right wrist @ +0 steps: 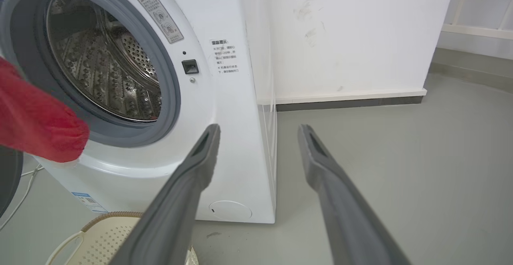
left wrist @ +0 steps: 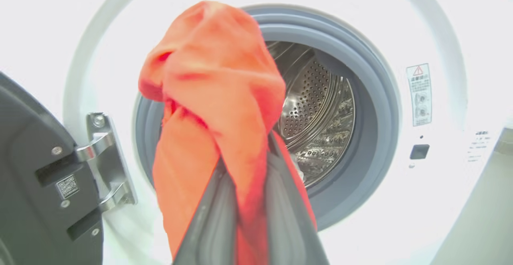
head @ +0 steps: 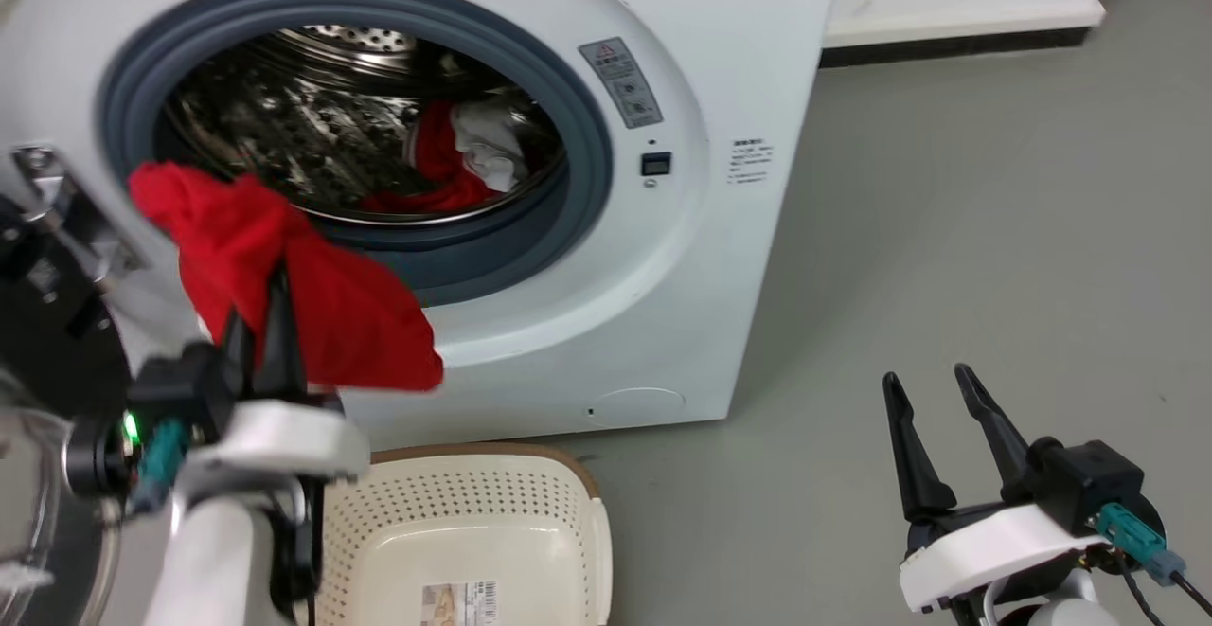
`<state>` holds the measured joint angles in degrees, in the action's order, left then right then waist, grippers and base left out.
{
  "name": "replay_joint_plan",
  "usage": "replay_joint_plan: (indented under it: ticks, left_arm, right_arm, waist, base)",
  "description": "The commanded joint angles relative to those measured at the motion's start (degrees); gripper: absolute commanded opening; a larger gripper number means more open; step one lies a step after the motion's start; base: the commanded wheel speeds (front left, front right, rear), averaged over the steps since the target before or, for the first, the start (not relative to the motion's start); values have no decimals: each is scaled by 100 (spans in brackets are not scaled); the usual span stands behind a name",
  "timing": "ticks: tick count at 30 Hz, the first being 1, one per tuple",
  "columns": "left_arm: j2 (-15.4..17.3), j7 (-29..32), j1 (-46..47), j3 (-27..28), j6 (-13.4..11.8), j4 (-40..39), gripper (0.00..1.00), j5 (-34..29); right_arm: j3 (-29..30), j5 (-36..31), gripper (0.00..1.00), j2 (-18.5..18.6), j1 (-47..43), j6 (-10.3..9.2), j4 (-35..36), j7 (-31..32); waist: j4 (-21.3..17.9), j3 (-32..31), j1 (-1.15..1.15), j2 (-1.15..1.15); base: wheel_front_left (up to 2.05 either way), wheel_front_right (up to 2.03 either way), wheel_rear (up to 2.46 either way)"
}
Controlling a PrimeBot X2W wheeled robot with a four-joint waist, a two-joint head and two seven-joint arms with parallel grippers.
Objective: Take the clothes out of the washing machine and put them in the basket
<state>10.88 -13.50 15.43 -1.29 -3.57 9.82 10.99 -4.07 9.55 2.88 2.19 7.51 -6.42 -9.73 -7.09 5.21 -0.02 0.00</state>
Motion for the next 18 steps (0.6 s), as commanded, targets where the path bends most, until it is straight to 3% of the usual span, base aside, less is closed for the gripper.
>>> replay_joint_plan:
  ticks: [1, 4, 8, 18]
  left_arm:
    - [-26, 44, -280, -1, -74, -235, 0, -16]
    - [-206, 173, -986, -91, -228, -756, 0, -15]
    - [-397, 241, -1641, -185, -360, -800, 0, 73]
    - [-611, -59, -1136, -331, -65, 1245, 0, 433]
  right_arm:
    - [32, -13, 100, 0, -46, -4, 63, 17]
    - [83, -37, 100, -1, -124, -4, 146, 60]
    - [80, -70, 100, -1, -52, -3, 267, 117]
    - [-33, -197, 100, 0, 341, -4, 540, 220]
  waist:
    - [138, -48, 2, 0]
    - [279, -15, 2, 0]
    - [435, 181, 2, 0]
    - [534, 1186, 2, 0]
  base:
    - [0, 0, 0]
    - [0, 0, 0]
    - [0, 0, 0]
    - [0, 0, 0]
